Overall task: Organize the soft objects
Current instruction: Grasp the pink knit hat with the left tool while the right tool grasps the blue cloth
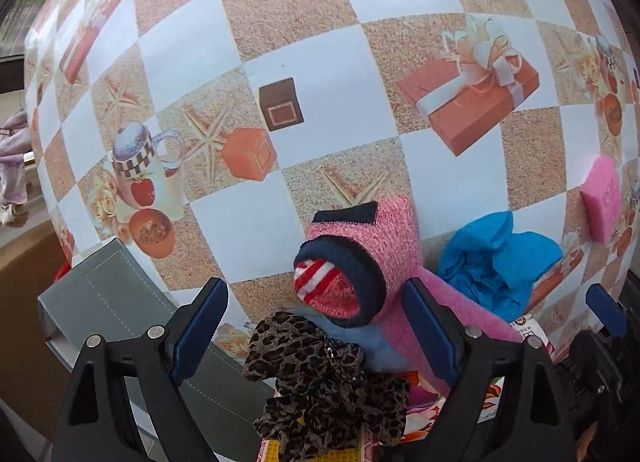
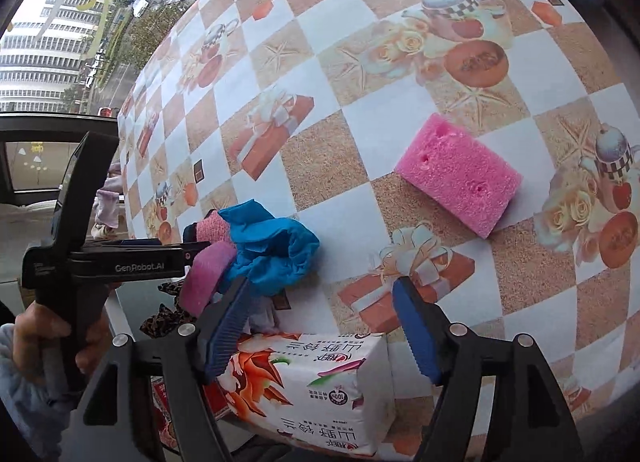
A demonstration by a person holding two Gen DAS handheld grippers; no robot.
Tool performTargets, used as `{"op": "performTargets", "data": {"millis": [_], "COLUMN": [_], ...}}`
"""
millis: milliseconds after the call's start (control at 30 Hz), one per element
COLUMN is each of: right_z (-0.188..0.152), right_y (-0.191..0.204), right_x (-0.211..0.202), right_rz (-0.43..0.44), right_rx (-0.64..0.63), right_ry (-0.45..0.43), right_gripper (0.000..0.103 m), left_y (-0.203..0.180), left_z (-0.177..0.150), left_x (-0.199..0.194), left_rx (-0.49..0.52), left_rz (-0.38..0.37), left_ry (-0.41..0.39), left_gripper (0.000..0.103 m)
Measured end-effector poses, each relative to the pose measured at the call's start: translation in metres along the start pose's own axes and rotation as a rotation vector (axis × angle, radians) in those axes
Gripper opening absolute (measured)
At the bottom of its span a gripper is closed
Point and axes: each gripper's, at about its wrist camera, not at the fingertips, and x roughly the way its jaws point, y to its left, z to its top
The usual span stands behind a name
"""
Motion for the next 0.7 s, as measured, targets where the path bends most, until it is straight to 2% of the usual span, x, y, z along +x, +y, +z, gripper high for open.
{"op": "performTargets", "data": {"millis": [133, 233, 300, 333, 433, 533, 633, 700], "right_z": [0.005, 0.012, 0.016, 0.017, 0.021, 0.017, 0.010, 0.005], "right_y": [0.008, 0.014, 0.019, 0.022, 0.023, 0.019, 0.005, -0.014], "right_x": [0.019, 0.039, 0.051, 0.057, 0.070, 0.069, 0.048, 0.031], "right_rz": [0.017, 0.023, 0.009, -0.012, -0.021, -0.014, -0.061, -0.094], "right_rx": [0.013, 0.036, 0.038, 0.037, 0.032, 0.027, -0.003, 0.012], "right_ry": [0.036, 0.071, 0.084, 0.089, 0.115, 0.120, 0.088, 0.064], "right_gripper": [0.073, 0.073, 0.073, 0.072, 0.029, 0.024, 0.024, 0.024], "left_y": [0.009, 0.013, 0.016, 0.017, 0.024, 0.030, 0.047, 0.059], "left_z": [0.005, 0.004, 0.000, -0.001, -0.006, -0.008, -0.009, -0.009], "left_x": [0.012, 0.014, 0.015, 0.015, 0.014, 0.004, -0.007, -0.019], "left_rx": [-0.030, -0.033, -0.020, -0.014, -0.021, -0.009, -0.043, -0.078], "left_rz": [-0.040, -0.063, -0.063, -0.058, -0.112, -0.060, -0.029, -0.040], "left_ry": [0.032, 0.024, 0.003, -0.004, -0.026, -0.101, -0.167, -0.219], "left_gripper": [0.091, 0.090, 0.075, 0.062, 0.043, 0.031, 0.031, 0.031]}}
